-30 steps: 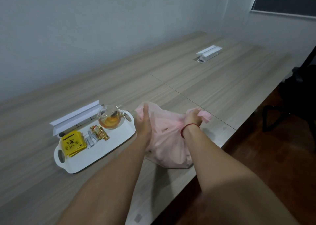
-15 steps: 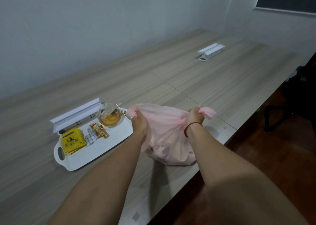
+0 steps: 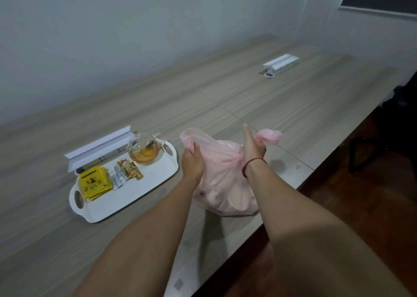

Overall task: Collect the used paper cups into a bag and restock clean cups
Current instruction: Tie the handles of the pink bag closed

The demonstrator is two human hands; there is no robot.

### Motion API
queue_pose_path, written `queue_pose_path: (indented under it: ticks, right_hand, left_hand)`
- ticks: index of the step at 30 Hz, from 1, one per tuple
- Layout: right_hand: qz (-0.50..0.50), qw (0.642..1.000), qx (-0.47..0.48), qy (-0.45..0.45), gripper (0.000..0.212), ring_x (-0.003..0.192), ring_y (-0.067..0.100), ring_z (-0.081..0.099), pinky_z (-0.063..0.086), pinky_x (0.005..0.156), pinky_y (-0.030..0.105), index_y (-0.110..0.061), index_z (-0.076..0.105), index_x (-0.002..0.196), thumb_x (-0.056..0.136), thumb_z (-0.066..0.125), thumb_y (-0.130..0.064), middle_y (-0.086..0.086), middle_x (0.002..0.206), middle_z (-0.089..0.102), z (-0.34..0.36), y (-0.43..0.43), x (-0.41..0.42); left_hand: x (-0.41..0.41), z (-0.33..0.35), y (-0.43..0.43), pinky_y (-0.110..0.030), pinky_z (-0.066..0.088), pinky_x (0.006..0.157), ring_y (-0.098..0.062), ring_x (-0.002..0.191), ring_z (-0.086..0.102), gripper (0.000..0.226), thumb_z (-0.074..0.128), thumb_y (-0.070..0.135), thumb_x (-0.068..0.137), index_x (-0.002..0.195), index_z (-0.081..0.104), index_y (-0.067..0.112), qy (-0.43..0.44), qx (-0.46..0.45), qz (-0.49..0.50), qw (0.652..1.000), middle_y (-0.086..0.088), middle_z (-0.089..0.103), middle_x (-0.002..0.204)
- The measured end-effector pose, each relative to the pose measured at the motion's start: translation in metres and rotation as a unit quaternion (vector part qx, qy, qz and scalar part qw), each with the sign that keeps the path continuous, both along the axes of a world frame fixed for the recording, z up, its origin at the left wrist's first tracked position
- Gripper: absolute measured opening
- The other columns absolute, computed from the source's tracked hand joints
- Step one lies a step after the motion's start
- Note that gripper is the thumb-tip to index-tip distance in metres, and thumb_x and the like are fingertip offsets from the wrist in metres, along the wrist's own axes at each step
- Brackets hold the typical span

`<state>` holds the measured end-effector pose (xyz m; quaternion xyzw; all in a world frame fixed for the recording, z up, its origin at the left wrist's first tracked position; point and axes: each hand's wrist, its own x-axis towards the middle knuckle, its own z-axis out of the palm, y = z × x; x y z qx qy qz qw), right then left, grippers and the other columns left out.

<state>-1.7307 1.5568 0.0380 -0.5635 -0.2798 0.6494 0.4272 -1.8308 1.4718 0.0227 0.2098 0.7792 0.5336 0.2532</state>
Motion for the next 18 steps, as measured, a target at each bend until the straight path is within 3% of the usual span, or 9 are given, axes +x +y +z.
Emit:
queue_pose_path:
  ticks: [1, 3, 6, 8, 11, 13, 16, 18]
  right_hand:
    - [0.028, 0.999, 0.004, -0.016, 0.071, 0.111, 0.025, 0.06, 0.048, 0.1, 0.038, -0.005, 0.048, 0.129, 0.077, 0.072, -0.046, 0.007, 0.123, 0.06, -0.001, -0.004, 0.0]
    - [0.083, 0.994, 0.026, -0.062, 0.082, 0.12, 0.025, 0.055, 0.043, 0.107, 0.037, -0.005, 0.041, 0.138, 0.075, 0.075, -0.043, 0.006, 0.132, 0.055, -0.007, -0.014, 0.001]
    - [0.149, 0.971, 0.062, -0.176, 0.061, 0.106, 0.024, 0.059, 0.047, 0.098, 0.034, -0.014, 0.054, 0.121, 0.076, 0.068, -0.052, 0.003, 0.111, 0.063, -0.017, -0.031, 0.0]
    - [0.148, 0.952, 0.08, -0.256, 0.049, 0.103, 0.03, 0.062, 0.048, 0.096, 0.038, -0.011, 0.061, 0.108, 0.085, 0.053, -0.053, 0.01, 0.106, 0.068, -0.021, -0.034, -0.002]
    - [0.061, 0.984, 0.041, -0.161, 0.054, 0.105, 0.034, 0.064, 0.052, 0.085, 0.033, 0.004, 0.06, 0.112, 0.098, 0.037, -0.043, 0.018, 0.109, 0.069, -0.015, -0.029, -0.005]
    - [0.005, 0.998, 0.01, -0.064, 0.056, 0.105, 0.03, 0.065, 0.047, 0.079, 0.026, 0.013, 0.057, 0.114, 0.103, 0.029, -0.034, 0.016, 0.105, 0.069, -0.009, -0.021, -0.005]
    - [-0.008, 0.999, -0.023, 0.03, 0.058, 0.077, 0.023, 0.065, 0.053, 0.079, 0.027, 0.012, 0.055, 0.115, 0.104, 0.023, -0.034, 0.016, 0.087, 0.066, -0.001, -0.015, -0.003]
    - [0.01, 0.999, -0.029, 0.038, 0.059, 0.073, 0.024, 0.062, 0.051, 0.064, 0.026, 0.005, 0.054, 0.116, 0.102, 0.023, -0.044, 0.014, 0.085, 0.064, 0.0, -0.017, -0.004]
  left_hand:
    - [0.005, 0.01, 0.004, -0.034, 0.037, 0.101, -0.032, 0.122, 0.052, 0.053, 0.03, 0.037, 0.103, 0.127, 0.052, -0.005, -0.046, 0.009, 0.038, 0.998, -0.02, 0.057, 0.128]
    - [0.011, 0.02, 0.009, -0.026, 0.03, 0.106, -0.028, 0.136, 0.04, 0.054, 0.026, 0.034, 0.105, 0.144, 0.035, -0.002, -0.08, 0.021, 0.062, 0.995, -0.015, 0.042, 0.148]
    - [0.025, 0.041, 0.006, -0.015, 0.02, 0.093, -0.025, 0.141, 0.034, 0.049, 0.024, 0.027, 0.106, 0.148, 0.029, 0.001, -0.138, 0.069, 0.068, 0.986, -0.013, 0.035, 0.153]
    - [0.03, 0.046, 0.003, -0.015, 0.017, 0.095, -0.026, 0.14, 0.034, 0.05, 0.027, 0.029, 0.106, 0.147, 0.03, 0.0, -0.142, 0.076, 0.071, 0.984, -0.014, 0.037, 0.152]
    - [0.021, 0.023, 0.013, -0.026, 0.036, 0.105, -0.026, 0.132, 0.044, 0.072, 0.056, 0.043, 0.092, 0.147, 0.029, 0.006, -0.134, 0.044, 0.028, 0.99, -0.012, 0.044, 0.146]
    - [0.014, 0.011, 0.017, -0.037, 0.044, 0.106, -0.026, 0.126, 0.051, 0.074, 0.071, 0.033, 0.082, 0.141, 0.034, 0.006, -0.081, 0.003, -0.037, 0.996, -0.011, 0.05, 0.139]
    - [0.005, -0.012, 0.024, -0.042, 0.052, 0.09, -0.037, 0.11, 0.061, 0.031, 0.052, 0.009, 0.09, 0.117, 0.056, -0.004, 0.028, -0.058, -0.076, 0.995, -0.023, 0.063, 0.116]
    - [0.006, -0.016, 0.025, -0.045, 0.051, 0.084, -0.042, 0.105, 0.062, 0.028, 0.043, 0.008, 0.095, 0.107, 0.06, -0.011, 0.036, -0.062, -0.07, 0.995, -0.032, 0.063, 0.109]
